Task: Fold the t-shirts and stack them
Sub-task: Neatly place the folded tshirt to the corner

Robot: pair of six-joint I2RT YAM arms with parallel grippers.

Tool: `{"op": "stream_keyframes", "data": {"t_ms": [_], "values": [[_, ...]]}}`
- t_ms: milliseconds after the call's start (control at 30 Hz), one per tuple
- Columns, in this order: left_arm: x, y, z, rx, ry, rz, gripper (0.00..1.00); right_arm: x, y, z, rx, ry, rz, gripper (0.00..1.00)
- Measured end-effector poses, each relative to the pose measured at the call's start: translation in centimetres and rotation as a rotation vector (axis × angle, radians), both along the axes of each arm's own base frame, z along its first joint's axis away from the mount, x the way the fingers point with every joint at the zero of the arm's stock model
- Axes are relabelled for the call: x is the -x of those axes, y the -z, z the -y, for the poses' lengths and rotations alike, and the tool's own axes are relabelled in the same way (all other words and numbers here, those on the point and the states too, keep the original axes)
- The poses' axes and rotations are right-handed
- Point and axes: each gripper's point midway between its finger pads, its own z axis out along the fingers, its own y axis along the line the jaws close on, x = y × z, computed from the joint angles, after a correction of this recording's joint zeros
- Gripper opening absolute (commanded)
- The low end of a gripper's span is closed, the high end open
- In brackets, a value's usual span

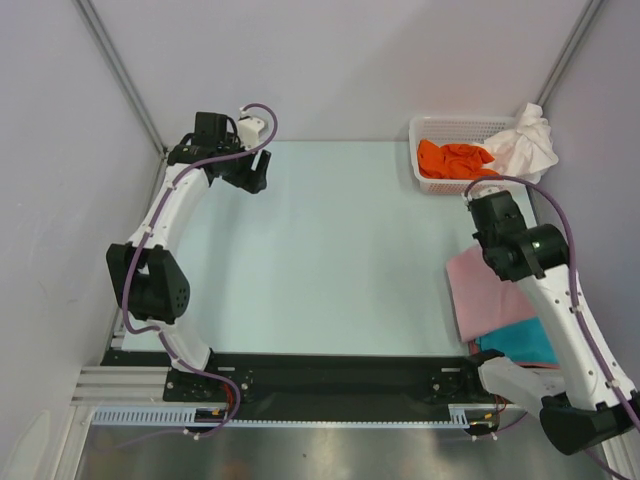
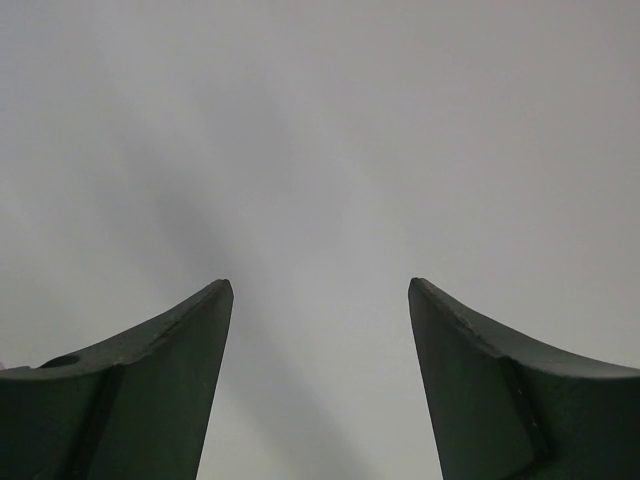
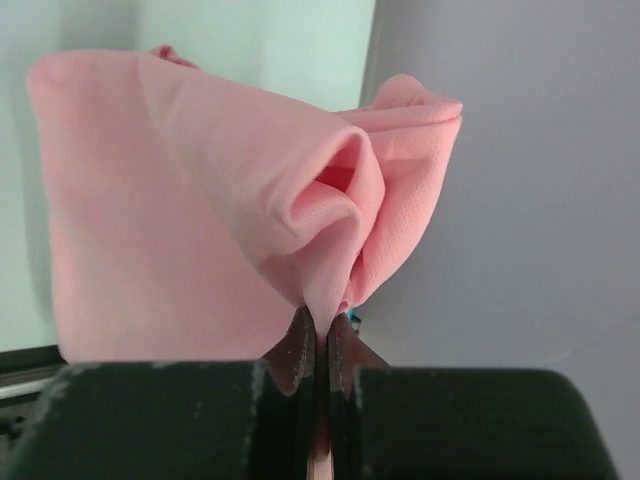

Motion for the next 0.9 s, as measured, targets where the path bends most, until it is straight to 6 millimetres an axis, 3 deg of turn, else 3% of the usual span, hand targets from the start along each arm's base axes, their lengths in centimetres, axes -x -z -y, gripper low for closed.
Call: {"op": "stream_keyframes", "data": {"t_ms": [133, 467, 633, 900], "values": [[-0.1, 0.0, -0.2, -0.004, 0.0, 0.005, 0.77, 1.6, -0.2, 2.3, 0.062, 0.004, -0.015, 0.0], [-0.3, 0.3, -0.7, -0.005, -0.009, -0.001, 0.77, 4.4, 4.3, 6.4, 0.257, -0.009, -0.276, 0.0], [-0.3, 0.3, -0.8, -0.004, -0.012, -0.001, 0.77, 4.3, 5.6, 8.8, 0.316, 0.05, -0.297, 0.0], [-0.3, 0.3, -0.8, -0.004, -0.012, -0.001, 0.77, 3.1, 6.9, 10.8, 0.386, 0.051, -0.309, 0.02]]}}
